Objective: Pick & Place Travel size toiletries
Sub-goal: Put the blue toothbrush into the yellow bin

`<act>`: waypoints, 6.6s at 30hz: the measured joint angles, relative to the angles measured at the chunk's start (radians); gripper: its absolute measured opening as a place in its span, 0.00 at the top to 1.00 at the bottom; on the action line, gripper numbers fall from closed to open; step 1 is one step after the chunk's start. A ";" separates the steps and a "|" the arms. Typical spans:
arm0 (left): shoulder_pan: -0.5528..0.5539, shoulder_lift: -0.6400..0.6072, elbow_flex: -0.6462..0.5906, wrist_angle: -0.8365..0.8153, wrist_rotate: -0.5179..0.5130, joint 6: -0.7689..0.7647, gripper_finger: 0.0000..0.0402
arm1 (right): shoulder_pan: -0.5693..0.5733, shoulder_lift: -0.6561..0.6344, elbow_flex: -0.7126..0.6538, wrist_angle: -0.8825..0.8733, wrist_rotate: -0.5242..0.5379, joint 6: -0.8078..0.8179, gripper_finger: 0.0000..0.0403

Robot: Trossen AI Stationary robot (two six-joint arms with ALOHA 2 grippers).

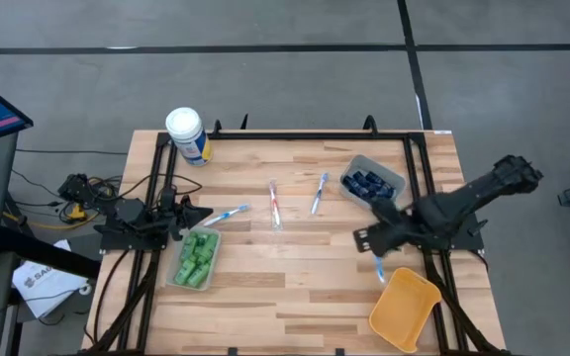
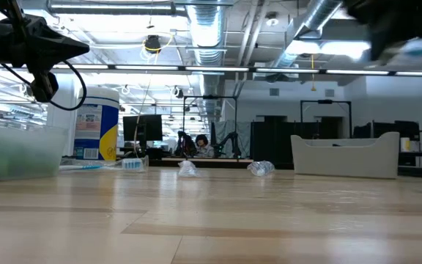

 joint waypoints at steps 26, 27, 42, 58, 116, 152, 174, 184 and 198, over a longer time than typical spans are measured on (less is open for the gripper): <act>0.000 0.005 0.000 0.015 0.000 0.000 1.00 | 0.493 0.320 0.000 -0.114 -0.173 0.776 0.88; 0.000 0.005 0.000 0.016 0.000 0.000 1.00 | 0.494 0.331 0.000 -0.112 -0.182 0.775 0.88; 0.000 0.005 0.000 0.030 0.000 0.000 1.00 | 0.500 0.373 0.000 -0.087 -0.210 0.767 0.82; 0.000 0.005 0.000 0.038 0.000 0.000 1.00 | 0.504 0.373 0.046 -0.126 -0.216 0.746 0.51; 0.661 1.211 0.801 -0.635 0.410 0.474 0.45 | 0.005 0.153 0.617 0.687 0.100 -1.398 0.33; 0.720 1.592 0.743 -0.488 0.559 0.625 0.40 | 0.006 0.166 0.618 0.648 0.093 -1.371 0.33; 0.723 1.476 0.693 -0.380 0.599 0.604 0.89 | -0.026 0.166 0.599 0.468 0.193 -1.191 0.33; 0.722 1.133 0.695 -0.162 0.643 0.475 0.88 | -0.138 0.166 0.433 0.466 0.209 -1.022 0.33; 0.707 0.970 0.696 0.436 0.763 0.264 0.88 | -0.289 0.167 0.227 0.893 0.123 -1.037 0.33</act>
